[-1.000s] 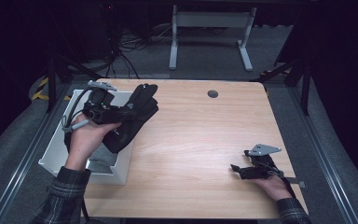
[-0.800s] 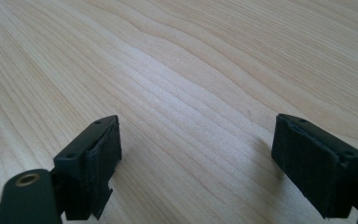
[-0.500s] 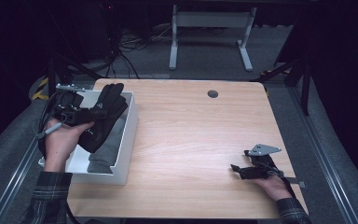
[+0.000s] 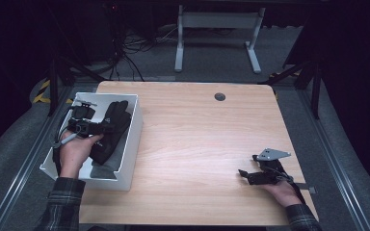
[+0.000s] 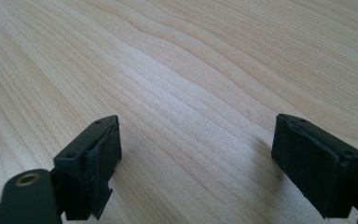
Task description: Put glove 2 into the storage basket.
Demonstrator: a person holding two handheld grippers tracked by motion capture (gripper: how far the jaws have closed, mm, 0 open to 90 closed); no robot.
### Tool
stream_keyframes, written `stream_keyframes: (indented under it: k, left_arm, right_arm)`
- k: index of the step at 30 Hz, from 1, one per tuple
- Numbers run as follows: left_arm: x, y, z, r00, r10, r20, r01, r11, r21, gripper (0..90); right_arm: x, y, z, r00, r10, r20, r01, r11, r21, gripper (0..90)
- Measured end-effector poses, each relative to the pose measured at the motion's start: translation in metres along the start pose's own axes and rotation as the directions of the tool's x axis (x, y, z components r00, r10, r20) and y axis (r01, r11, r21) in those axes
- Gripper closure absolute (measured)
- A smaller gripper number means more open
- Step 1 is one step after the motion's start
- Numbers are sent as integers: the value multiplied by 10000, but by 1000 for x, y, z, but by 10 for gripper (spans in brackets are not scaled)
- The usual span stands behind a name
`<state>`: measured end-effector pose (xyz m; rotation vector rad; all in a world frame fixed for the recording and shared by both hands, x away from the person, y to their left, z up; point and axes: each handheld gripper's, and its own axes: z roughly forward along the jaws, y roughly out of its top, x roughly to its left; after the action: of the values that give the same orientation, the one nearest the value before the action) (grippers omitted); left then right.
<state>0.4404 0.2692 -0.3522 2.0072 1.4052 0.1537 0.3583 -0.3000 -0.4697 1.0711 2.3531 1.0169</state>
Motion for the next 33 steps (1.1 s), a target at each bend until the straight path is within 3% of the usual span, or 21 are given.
stream_keyframes:
  k: [9,11,12,13,15,17,18,21,25,29,33]
  left_arm:
    - [2,-5,31,9993,-222,-300,236,9985,484,666]
    - [4,-6,36,9989,-203,-434,232,9974,679,631]
    - [4,-7,38,9988,-194,-440,225,9972,709,552]
    - [5,-7,39,9987,-183,-468,218,9970,743,552]
    - [6,-7,34,9973,-269,-687,298,9987,414,427]
    - [7,-6,31,9964,-309,-785,332,9990,282,392]
    - [7,-5,28,9962,-295,-823,308,9994,145,331]
    - [6,-3,16,9967,-238,-775,223,9995,-204,306]
    - [1,0,2,9992,-70,-394,46,9981,-611,282]
    - [-17,8,-10,9989,459,102,-446,9934,-1053,266]
    - [-31,13,-12,9953,862,431,-807,9899,-1165,259]
  right_arm:
    - [0,0,0,10000,2,-1,-2,10000,0,164]
    - [0,0,0,10000,-2,-2,2,10000,-2,164]
    - [0,0,0,10000,2,-1,-2,10000,1,164]
    - [0,0,0,10000,2,-1,-2,10000,1,164]
    - [0,0,0,10000,-1,-2,1,10000,-1,164]
    - [0,0,0,10000,2,-12,-2,10000,-9,164]
    - [0,0,0,10000,1,1,-1,10000,0,164]
    - [0,0,0,10000,2,-12,-2,10000,-8,164]
    - [0,0,0,10000,-2,0,2,10000,2,163]
    - [0,0,0,10000,-4,1,4,10000,2,164]
    - [0,0,0,10000,5,-11,-5,10000,-6,164]
